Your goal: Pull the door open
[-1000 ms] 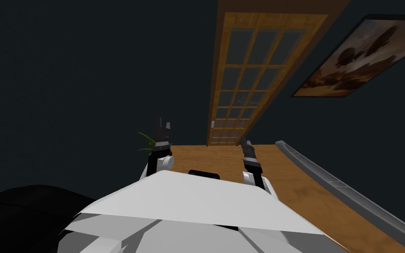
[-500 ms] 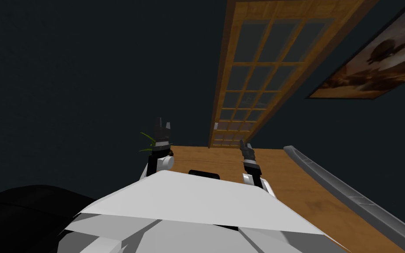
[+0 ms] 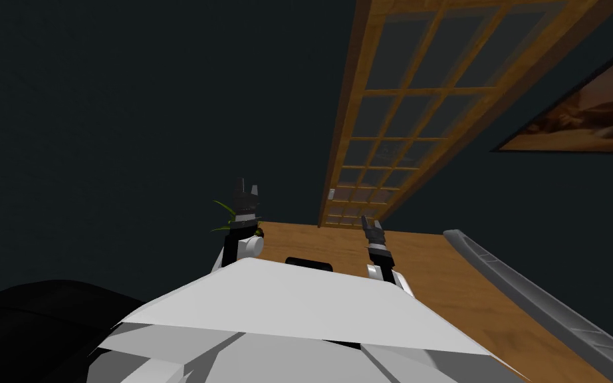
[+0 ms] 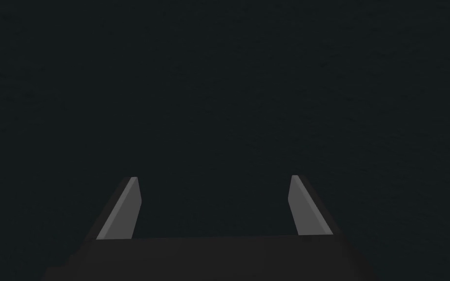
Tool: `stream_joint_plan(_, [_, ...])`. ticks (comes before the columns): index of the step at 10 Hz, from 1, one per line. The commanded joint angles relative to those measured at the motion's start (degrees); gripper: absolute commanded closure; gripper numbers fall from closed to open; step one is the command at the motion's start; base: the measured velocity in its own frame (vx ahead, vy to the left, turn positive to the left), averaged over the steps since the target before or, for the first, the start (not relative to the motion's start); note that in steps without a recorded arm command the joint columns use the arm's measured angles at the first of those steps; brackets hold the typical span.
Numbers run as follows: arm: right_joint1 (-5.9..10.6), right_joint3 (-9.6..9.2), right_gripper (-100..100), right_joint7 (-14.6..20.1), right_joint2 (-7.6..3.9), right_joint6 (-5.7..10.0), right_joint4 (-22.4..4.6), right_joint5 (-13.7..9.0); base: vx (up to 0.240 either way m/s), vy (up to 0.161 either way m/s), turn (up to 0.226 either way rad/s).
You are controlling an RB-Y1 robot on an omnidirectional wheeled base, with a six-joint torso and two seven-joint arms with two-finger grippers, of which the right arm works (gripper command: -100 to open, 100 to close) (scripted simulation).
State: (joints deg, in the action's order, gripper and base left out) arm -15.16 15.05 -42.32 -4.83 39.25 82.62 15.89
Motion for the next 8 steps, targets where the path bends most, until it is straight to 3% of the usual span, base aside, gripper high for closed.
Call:
stream_joint_plan(1, [0.19, 0.69, -100, -1.99, 0.17, 0.78, -1.93, 0.81, 0.113, 0.007, 0.071])
stream_joint_plan(8, [2.41, 3.69, -100, -9.84, 1.08, 3.72, -11.10, 4.04, 0.114, 0.019, 0.083])
